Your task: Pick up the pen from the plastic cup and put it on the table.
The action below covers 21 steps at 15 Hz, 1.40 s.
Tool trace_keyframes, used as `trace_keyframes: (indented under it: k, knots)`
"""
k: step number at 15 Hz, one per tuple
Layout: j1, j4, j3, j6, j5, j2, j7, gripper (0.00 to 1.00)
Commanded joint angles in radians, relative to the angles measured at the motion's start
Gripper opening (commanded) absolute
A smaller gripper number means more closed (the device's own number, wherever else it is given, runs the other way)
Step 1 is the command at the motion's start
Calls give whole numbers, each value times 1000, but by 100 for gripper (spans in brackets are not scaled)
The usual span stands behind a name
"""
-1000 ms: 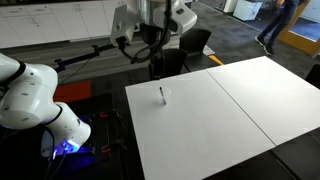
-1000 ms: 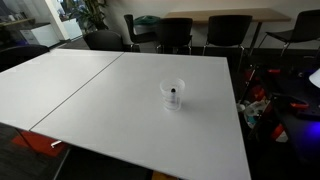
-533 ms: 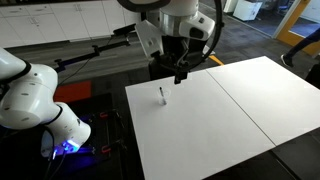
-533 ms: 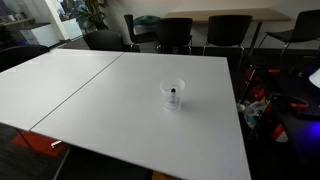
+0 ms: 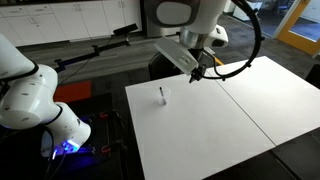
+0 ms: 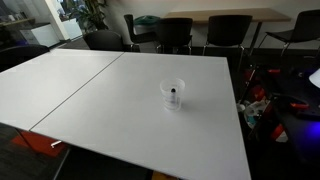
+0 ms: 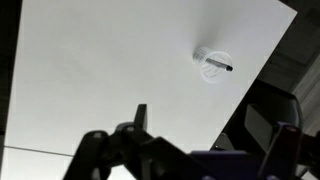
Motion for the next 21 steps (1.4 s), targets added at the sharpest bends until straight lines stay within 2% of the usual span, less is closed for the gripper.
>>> trace_keyframes:
  k: [1, 6, 8, 9, 13, 21]
  knots:
    - [-16, 116, 7, -51, 88, 112, -225, 100]
    - [-55, 213, 39, -132, 173, 219, -519, 100]
    - [-71, 252, 51, -201, 198, 253, -580, 100]
    - [-61, 181, 51, -121, 165, 211, -524, 100]
    - [-75, 223, 61, -164, 178, 244, -560, 100]
    - [-92, 231, 127, -86, 229, 343, -1015, 100]
